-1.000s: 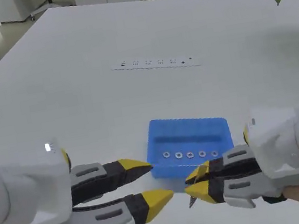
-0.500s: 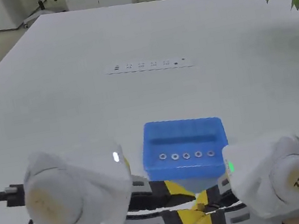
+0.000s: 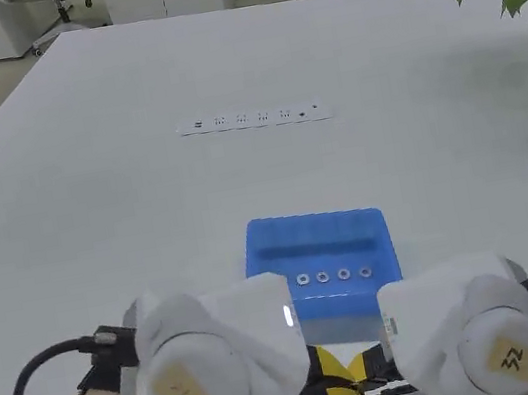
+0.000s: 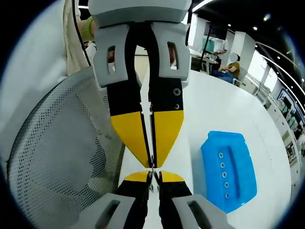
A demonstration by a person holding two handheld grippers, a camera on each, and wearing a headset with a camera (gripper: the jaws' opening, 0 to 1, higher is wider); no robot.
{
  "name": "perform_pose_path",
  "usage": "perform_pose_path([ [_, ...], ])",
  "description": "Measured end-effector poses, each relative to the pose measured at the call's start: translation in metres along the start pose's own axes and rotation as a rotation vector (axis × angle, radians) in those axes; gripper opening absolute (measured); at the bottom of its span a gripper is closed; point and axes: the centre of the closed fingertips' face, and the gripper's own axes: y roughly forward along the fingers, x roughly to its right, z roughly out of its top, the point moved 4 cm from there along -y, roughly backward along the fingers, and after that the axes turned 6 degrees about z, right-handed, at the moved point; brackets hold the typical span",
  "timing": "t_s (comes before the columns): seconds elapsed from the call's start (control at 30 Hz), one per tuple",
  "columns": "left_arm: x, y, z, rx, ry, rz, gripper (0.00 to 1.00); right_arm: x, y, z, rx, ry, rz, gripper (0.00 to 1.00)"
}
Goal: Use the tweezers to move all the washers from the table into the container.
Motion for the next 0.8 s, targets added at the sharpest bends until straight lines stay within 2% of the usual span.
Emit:
perform_pose_path([
  [0.1, -0.001, 0.0, -0.007, -0.023, -0.006, -0.008, 0.0, 0.0, 0.003, -0.001, 0.022, 0.03, -0.003, 0.03],
  [0.17, -0.004, -0.002, -0.012, -0.028, -0.016, -0.002, 0.0, 0.002, 0.005, 0.002, 0.075, 0.074, -0.017, 0.04],
  [0.23, -0.008, -0.004, -0.018, -0.038, -0.034, -0.001, 0.0, 0.003, 0.006, 0.001, 0.095, 0.103, -0.015, 0.05],
  [0.3, -0.01, -0.006, -0.026, -0.06, -0.033, -0.004, 0.0, 0.004, 0.006, 0.001, 0.099, 0.118, -0.023, 0.09],
  [0.4, -0.014, -0.006, -0.035, -0.083, -0.032, -0.013, 0.0, 0.004, 0.002, 0.001, 0.134, 0.153, -0.057, 0.17],
  [0.47, -0.017, -0.005, -0.044, -0.12, -0.019, -0.015, 0.0, 0.004, -0.002, -0.002, 0.148, 0.179, -0.071, 0.21],
  [0.5, -0.019, -0.004, -0.051, -0.145, -0.012, -0.017, 0.0, 0.004, -0.006, -0.007, 0.162, 0.208, -0.094, 0.23],
  [0.63, -0.022, 0.002, -0.064, -0.189, -0.003, -0.029, 0.0, 0.008, -0.02, -0.021, 0.235, 0.329, -0.176, 0.31],
  [0.7, -0.022, 0.006, -0.07, -0.214, 0.003, -0.041, 0.0, 0.013, -0.032, -0.032, 0.307, 0.448, -0.25, 0.33],
  [0.77, -0.022, 0.011, -0.077, -0.246, 0.029, -0.055, 0.0, 0.017, -0.041, -0.04, 0.358, 0.525, -0.298, 0.35],
  [0.8, -0.022, 0.014, -0.081, -0.263, 0.035, -0.064, 0.0, 0.019, -0.048, -0.046, 0.4, 0.587, -0.343, 0.35],
])
